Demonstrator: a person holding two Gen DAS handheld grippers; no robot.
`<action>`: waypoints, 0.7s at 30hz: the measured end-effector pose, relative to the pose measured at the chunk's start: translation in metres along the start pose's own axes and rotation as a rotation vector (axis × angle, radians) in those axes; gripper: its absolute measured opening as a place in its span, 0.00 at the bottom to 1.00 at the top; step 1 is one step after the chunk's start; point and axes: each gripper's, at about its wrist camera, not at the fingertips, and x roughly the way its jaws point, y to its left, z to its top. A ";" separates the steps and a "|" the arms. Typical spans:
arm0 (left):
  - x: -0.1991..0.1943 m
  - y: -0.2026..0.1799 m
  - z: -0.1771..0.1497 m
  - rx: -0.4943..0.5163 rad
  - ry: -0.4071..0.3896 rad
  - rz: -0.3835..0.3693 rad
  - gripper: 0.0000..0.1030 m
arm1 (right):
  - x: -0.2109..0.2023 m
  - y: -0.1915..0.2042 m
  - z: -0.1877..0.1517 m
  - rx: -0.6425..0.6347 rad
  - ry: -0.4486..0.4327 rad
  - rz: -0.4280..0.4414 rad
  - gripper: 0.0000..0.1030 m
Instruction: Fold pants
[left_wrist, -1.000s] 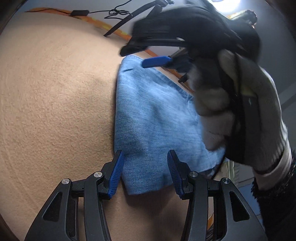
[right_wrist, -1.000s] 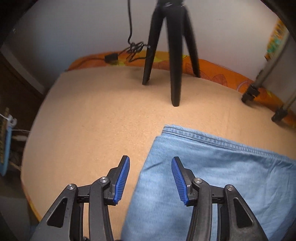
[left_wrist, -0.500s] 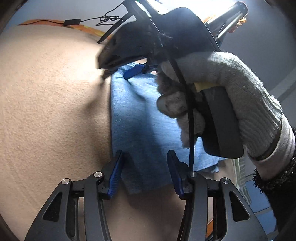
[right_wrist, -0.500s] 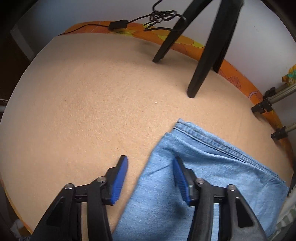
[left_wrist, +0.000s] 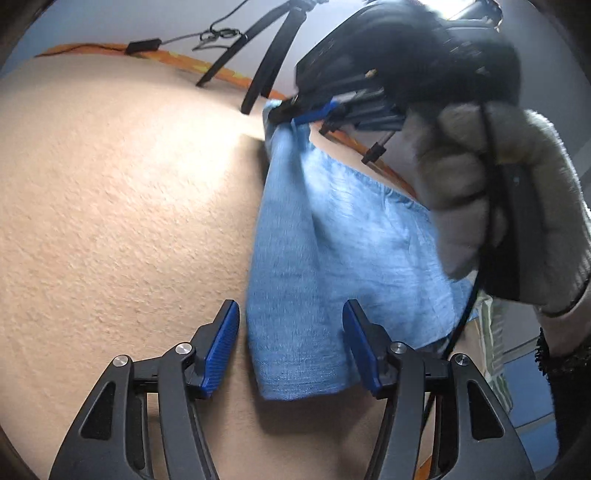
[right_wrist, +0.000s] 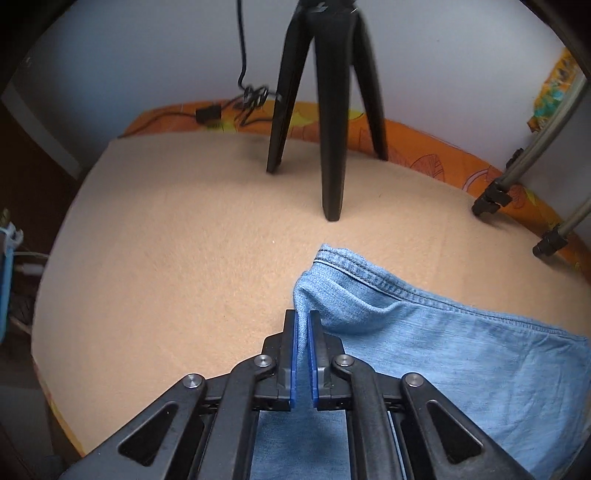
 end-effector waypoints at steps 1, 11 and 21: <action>0.003 -0.002 -0.002 0.000 -0.004 -0.015 0.55 | -0.004 -0.003 0.000 0.009 -0.006 0.011 0.02; -0.026 -0.036 0.002 0.106 -0.130 -0.099 0.16 | -0.053 -0.041 -0.004 0.094 -0.101 0.126 0.02; -0.040 -0.099 0.018 0.223 -0.178 -0.201 0.14 | -0.121 -0.107 -0.013 0.193 -0.225 0.209 0.02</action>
